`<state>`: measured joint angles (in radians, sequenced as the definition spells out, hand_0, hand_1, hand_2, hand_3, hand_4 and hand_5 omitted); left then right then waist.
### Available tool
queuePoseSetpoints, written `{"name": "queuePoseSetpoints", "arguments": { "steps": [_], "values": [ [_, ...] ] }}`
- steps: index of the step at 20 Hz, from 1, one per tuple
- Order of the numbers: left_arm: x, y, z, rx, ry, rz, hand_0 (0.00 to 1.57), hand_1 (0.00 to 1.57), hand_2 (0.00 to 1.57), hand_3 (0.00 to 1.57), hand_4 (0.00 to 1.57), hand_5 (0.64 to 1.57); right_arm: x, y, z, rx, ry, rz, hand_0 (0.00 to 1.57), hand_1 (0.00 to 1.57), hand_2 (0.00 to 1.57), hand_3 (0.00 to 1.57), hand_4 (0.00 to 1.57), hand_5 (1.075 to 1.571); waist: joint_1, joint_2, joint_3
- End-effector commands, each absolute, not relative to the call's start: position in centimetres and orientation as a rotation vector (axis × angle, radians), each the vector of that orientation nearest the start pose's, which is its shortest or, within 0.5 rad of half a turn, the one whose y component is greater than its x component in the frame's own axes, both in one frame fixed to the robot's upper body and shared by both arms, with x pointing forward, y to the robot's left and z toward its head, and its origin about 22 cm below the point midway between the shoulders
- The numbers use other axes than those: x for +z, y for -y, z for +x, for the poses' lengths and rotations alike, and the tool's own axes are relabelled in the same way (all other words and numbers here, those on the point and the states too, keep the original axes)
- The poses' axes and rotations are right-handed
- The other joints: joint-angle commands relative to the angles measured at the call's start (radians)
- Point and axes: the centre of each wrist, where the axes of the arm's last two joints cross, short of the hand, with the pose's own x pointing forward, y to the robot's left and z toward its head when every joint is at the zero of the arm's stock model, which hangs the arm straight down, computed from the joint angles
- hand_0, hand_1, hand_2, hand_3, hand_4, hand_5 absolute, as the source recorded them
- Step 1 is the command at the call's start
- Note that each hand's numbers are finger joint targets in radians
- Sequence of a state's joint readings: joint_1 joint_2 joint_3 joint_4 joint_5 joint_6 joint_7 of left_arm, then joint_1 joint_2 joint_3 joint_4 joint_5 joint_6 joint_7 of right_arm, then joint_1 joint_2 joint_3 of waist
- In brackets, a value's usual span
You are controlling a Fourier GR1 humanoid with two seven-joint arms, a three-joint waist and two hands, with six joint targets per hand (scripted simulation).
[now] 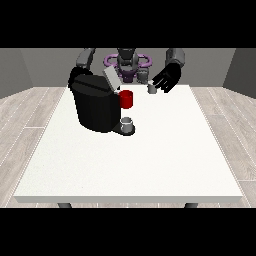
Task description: Insert the coffee pod into the coffee machine and close the lid
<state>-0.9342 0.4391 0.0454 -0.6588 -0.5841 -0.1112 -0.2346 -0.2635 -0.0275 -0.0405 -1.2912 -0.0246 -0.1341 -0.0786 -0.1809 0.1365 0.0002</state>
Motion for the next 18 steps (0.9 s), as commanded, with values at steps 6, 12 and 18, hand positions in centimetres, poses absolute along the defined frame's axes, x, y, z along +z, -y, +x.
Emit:
{"name": "queuePoseSetpoints", "arguments": {
  "steps": [6, 12, 18],
  "values": [
    [21.2, -27.3, 45.6, -0.799, 1.682, 0.698, 1.21, 1.21, 1.25, 1.20, 0.51, 1.571, 0.8, 20.2, 31.0, -0.020, 1.698, -0.003, 0.00, 0.00, 0.00, 0.00, 0.50, 1.571, -0.073, 0.058, 0.0003],
    [23.0, -27.3, 45.8, -0.813, 1.684, 0.701, 1.26, 1.26, 1.32, 1.25, 0.52, 1.571, 2.6, 19.6, 31.1, 0.027, 1.693, -0.009, 0.00, 0.00, 0.00, 0.00, 0.49, 1.571, -0.118, 0.061, 0.0000],
    [24.9, -26.8, 46.0, -0.811, 1.699, 0.740, 1.26, 1.26, 1.30, 1.24, 0.49, 1.571, 4.1, 19.8, 31.8, 0.011, 1.712, -0.024, 0.00, 0.00, 0.00, 0.00, 0.50, 1.571, -0.132, 0.095, 0.0001]
  ]
}}
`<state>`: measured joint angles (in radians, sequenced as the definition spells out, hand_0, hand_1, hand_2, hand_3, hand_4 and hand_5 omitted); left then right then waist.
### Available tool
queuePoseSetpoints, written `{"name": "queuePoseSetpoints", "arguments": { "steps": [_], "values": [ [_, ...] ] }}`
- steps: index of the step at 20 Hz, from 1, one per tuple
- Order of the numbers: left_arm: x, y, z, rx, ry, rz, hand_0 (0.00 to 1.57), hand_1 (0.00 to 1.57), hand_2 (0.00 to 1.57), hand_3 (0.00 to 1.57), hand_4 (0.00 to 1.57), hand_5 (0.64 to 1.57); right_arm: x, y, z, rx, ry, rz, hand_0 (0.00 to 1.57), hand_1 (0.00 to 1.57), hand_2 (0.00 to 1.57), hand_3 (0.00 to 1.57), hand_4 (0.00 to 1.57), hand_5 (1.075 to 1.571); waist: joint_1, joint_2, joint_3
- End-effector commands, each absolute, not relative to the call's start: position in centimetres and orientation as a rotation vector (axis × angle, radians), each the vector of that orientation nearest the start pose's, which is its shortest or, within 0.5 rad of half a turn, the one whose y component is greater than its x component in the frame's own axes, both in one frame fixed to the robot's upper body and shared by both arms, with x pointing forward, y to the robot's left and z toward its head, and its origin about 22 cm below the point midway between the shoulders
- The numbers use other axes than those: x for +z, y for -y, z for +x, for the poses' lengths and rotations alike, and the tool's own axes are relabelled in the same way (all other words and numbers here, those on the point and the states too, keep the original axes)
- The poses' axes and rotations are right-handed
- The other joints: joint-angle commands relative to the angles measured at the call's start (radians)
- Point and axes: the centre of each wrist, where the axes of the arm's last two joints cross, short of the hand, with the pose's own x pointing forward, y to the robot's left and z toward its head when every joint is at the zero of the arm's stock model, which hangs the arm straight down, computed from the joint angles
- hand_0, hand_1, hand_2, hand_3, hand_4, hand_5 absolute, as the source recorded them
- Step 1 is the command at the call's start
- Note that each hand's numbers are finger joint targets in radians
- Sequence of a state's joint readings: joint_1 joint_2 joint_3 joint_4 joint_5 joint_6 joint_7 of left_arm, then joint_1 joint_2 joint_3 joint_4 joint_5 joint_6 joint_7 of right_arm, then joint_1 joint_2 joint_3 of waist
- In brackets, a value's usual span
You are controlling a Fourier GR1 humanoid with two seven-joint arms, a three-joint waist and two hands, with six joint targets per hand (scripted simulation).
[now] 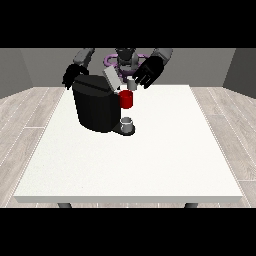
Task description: Insert the coffee pod into the coffee machine and close the lid
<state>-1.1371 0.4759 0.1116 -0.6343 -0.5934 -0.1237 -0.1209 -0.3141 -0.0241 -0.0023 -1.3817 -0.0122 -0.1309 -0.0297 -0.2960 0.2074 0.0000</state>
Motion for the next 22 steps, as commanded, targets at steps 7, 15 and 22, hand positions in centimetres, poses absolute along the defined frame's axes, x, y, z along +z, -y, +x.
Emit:
{"name": "queuePoseSetpoints", "arguments": {
  "steps": [7, 15, 22],
  "values": [
    [22.7, -26.6, 46.0, -0.854, 1.678, 0.736, 1.28, 1.28, 1.31, 1.22, 0.50, 1.571, 4.7, 22.0, 32.1, -0.022, 1.754, -0.065, 0.00, 0.00, 0.00, 0.00, 0.48, 1.571, 0.002, 0.038, 0.0001],
    [23.7, -26.2, 46.1, -0.879, 1.728, 0.720, 1.21, 1.21, 1.26, 1.19, 0.50, 1.571, 4.1, 21.0, 32.0, -0.070, 1.750, -0.060, 0.00, 0.00, 0.00, 0.00, 0.54, 1.571, 0.013, 0.076, 0.0002],
    [24.3, -25.5, 46.3, -0.873, 1.724, 0.737, 1.19, 1.19, 1.27, 1.20, 0.51, 1.571, 4.2, 21.5, 31.9, -0.056, 1.751, -0.040, 0.00, 0.00, 0.00, 0.00, 0.50, 1.571, -0.003, 0.073, 0.0004]
  ]
}}
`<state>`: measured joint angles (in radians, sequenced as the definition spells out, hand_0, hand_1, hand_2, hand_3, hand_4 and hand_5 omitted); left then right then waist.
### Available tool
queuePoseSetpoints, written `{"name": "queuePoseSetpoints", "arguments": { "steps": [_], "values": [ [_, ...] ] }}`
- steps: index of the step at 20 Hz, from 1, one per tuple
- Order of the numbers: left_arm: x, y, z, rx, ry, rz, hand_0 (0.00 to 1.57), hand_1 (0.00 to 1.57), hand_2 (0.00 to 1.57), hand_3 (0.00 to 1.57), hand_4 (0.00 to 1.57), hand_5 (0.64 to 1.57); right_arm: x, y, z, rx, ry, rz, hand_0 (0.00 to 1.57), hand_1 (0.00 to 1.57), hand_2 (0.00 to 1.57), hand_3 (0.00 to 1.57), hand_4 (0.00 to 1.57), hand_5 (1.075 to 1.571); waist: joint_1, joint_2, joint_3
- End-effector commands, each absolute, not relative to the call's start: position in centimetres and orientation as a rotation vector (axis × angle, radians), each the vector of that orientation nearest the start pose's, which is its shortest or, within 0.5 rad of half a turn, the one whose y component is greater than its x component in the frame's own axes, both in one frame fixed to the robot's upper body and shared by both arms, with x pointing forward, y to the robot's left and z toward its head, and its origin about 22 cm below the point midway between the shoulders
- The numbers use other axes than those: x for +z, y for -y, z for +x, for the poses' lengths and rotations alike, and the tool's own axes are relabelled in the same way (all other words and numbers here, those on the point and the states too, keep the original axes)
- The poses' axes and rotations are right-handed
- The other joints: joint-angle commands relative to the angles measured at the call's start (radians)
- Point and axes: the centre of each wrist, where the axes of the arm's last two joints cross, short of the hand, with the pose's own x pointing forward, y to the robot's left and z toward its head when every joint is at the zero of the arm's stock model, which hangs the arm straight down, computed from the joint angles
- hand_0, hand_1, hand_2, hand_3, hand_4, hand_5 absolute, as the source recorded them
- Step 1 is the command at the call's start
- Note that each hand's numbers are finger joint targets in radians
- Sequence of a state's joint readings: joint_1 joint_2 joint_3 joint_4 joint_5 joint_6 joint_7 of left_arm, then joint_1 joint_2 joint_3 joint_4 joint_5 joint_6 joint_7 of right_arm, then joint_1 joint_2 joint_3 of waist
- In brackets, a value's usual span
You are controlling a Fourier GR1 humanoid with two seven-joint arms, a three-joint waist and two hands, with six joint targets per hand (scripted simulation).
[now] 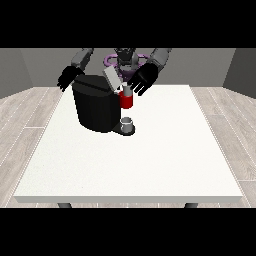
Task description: Insert the coffee pod into the coffee machine and close the lid
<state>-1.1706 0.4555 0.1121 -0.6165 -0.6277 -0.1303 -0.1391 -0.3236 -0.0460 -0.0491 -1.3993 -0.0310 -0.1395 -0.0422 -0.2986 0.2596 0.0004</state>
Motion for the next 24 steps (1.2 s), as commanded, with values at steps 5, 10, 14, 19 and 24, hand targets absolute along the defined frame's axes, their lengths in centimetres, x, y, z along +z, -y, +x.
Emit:
{"name": "queuePoseSetpoints", "arguments": {
  "steps": [5, 10, 14, 19, 24],
  "values": [
    [23.9, -25.3, 46.4, -0.881, 1.691, 0.703, 1.18, 1.18, 1.25, 1.19, 0.49, 1.571, 4.8, 21.9, 32.2, -0.031, 1.751, -0.066, 0.00, 0.00, 0.00, 0.00, 0.51, 1.571, 0.005, 0.015, -0.0001],
    [22.5, -24.2, 46.5, -0.905, 1.653, 0.676, 1.25, 1.25, 1.28, 1.18, 0.48, 1.571, 3.3, 21.9, 31.8, -0.061, 1.719, -0.073, 0.00, 0.00, 0.00, 0.00, 0.45, 1.571, 0.017, 0.001, -0.0001],
    [22.7, -24.3, 46.5, -0.914, 1.686, 0.696, 1.22, 1.22, 1.25, 1.15, 0.47, 1.571, 5.4, 22.2, 32.9, -0.101, 1.752, -0.076, 0.00, 0.00, 0.00, 0.00, 0.43, 1.571, 0.021, 0.021, -0.0001],
    [22.8, -27.0, 46.2, -0.916, 1.651, 0.723, 1.13, 1.13, 1.17, 1.03, 0.44, 1.571, 2.5, 21.4, 30.6, -0.075, 1.739, -0.058, 0.00, 0.00, 0.00, 0.00, 0.44, 1.571, 0.008, 0.000, -0.0001],
    [20.6, -26.3, 46.2, -0.912, 1.646, 0.730, 1.09, 1.09, 1.13, 0.96, 0.40, 1.571, 2.5, 21.2, 30.7, -0.100, 1.729, -0.070, 0.00, 0.00, 0.00, 0.00, 0.37, 1.571, 0.010, 0.003, -0.0003]
  ]
}}
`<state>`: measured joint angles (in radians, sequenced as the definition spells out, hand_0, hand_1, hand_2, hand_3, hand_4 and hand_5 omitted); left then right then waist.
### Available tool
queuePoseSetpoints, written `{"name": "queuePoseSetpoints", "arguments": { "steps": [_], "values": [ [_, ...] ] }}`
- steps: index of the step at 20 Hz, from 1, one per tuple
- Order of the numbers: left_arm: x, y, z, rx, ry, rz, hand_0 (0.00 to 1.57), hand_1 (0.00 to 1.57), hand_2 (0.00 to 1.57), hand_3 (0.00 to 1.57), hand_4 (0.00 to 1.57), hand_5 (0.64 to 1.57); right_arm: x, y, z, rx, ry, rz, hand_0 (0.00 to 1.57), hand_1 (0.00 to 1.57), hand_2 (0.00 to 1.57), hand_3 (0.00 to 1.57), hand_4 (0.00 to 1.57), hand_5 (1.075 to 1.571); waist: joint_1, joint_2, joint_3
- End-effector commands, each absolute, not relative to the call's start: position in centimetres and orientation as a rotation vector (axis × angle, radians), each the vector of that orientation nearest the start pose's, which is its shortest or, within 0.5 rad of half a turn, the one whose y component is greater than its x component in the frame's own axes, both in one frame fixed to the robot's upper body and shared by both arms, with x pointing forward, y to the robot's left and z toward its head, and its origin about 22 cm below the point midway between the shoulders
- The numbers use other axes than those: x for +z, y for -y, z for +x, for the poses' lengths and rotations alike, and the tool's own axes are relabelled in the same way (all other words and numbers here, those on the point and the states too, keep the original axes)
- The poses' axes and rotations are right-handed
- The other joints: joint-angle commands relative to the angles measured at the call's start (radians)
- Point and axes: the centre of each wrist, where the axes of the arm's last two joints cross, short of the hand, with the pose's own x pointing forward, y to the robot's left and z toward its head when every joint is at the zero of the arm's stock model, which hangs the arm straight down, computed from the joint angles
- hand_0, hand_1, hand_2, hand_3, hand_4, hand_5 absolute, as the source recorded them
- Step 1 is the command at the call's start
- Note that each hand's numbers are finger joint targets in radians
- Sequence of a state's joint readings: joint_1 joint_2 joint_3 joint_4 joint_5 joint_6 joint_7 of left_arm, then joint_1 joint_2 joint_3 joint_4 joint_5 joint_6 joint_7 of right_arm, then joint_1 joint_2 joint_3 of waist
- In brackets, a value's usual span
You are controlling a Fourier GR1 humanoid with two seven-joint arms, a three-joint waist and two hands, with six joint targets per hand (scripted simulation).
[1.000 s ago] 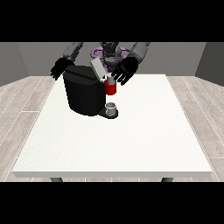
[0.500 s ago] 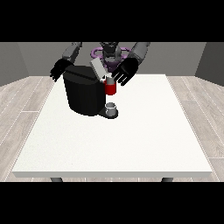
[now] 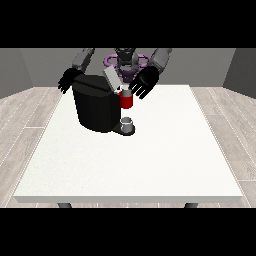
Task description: Insert the coffee pod into the coffee machine and close the lid
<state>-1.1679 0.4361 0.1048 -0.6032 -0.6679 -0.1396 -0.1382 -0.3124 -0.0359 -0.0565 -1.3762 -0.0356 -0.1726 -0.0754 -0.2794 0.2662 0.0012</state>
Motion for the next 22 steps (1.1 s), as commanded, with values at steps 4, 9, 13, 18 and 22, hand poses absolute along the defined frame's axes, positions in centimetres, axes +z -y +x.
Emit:
{"name": "queuePoseSetpoints", "arguments": {
  "steps": [4, 9, 13, 18, 22],
  "values": [
    [22.4, -24.9, 46.4, -0.956, 1.645, 0.731, 1.06, 1.06, 1.12, 0.96, 0.37, 1.571, 3.5, 21.9, 32.1, -0.097, 1.745, -0.087, 0.00, 0.00, 0.00, 0.00, 0.40, 1.571, 0.023, -0.007, -0.0008],
    [23.6, -25.7, 46.4, -0.965, 1.645, 0.737, 1.02, 1.02, 1.09, 0.90, 0.37, 1.571, 3.7, 22.0, 32.1, -0.079, 1.723, -0.095, 0.00, 0.00, 0.00, 0.00, 0.43, 1.571, 0.012, -0.021, -0.0010],
    [21.1, -26.4, 46.2, -1.078, 1.606, 0.761, 0.00, 0.00, 0.00, 0.00, 0.00, 1.571, 4.3, 21.6, 31.8, -0.076, 1.733, -0.054, 0.00, 0.00, 0.00, 0.00, 0.42, 1.571, -0.010, -0.011, -0.0013],
    [24.7, -26.4, 46.1, -1.087, 1.645, 0.853, 0.00, 0.00, 0.00, 0.00, 0.00, 1.571, 3.5, 22.1, 32.4, -0.091, 1.788, -0.075, 0.00, 0.00, 0.00, 0.00, 0.41, 1.571, 0.003, 0.051, -0.0008],
    [21.3, -24.2, 46.4, -1.075, 1.600, 0.743, 0.00, 0.00, 0.00, 0.00, 0.00, 1.571, 2.5, 21.6, 31.9, -0.100, 1.700, -0.103, 0.00, 0.00, 0.00, 0.00, 0.37, 1.571, 0.019, -0.030, -0.0011]
  ]
}}
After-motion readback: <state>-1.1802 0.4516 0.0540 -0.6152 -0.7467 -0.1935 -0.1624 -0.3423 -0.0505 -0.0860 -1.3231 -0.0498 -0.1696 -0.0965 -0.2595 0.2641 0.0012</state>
